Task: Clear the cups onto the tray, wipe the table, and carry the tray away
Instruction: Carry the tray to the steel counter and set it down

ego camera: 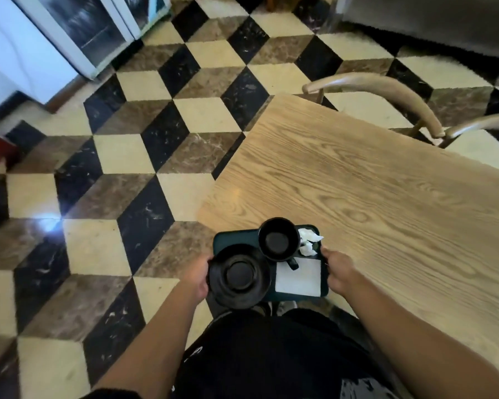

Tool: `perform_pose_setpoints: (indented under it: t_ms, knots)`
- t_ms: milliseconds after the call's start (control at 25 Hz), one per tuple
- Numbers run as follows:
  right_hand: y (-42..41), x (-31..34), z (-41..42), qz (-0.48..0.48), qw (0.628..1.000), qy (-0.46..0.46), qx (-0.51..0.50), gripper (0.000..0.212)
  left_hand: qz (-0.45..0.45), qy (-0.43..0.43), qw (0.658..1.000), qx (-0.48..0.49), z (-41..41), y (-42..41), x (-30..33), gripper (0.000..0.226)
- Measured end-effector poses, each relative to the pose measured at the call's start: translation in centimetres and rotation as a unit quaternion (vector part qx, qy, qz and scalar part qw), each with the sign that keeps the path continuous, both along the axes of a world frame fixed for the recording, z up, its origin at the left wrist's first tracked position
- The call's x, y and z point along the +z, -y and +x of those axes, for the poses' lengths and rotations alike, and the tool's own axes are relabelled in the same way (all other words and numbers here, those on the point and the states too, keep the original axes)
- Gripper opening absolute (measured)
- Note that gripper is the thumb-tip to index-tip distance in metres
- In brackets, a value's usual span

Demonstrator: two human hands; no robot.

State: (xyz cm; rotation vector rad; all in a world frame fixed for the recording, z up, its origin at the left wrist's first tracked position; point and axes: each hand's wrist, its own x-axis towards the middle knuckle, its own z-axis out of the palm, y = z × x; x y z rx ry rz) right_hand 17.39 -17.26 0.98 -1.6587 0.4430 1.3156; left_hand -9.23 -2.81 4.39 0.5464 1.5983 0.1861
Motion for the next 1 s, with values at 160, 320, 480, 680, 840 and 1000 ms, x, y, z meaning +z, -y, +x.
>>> perform_pose_setpoints:
  t_ms: [160, 320, 480, 680, 840, 1000]
  knots:
    - [-1.7, 0.6, -2.9, -0.012, 0.998, -0.009, 0.068, 0.021, 0.018, -0.021, 0.996, 0.083, -4.4, 2.1, 0.3, 0.021]
    - [-3.9, 0.8, -5.7, -0.029, 0.993, -0.006, 0.113, 0.020, 0.044, -0.036, 0.989, 0.134, -7.8, 2.6, 0.1, 0.016]
    - [-7.2, 1.2, -9.1, -0.024, 0.987, 0.001, 0.158, 0.023, 0.036, -0.039, 0.984, 0.168, -11.6, 1.4, -0.1, 0.020]
    - [-12.3, 1.6, -14.2, -0.019, 0.980, 0.006, 0.199, 0.024, 0.046, -0.025, 0.982, 0.181, -17.5, -2.5, -1.0, 0.017]
    - [-16.2, 1.5, -19.5, -0.011, 0.983, 0.007, 0.182, 0.026, 0.033, -0.024, 0.984, 0.174, -23.9, -6.6, -1.9, 0.025]
    - [-19.7, 2.3, -24.8, 0.005, 0.986, 0.005, 0.166, 0.016, 0.038, -0.006, 0.983, 0.178, -29.2, -10.4, -2.2, 0.024]
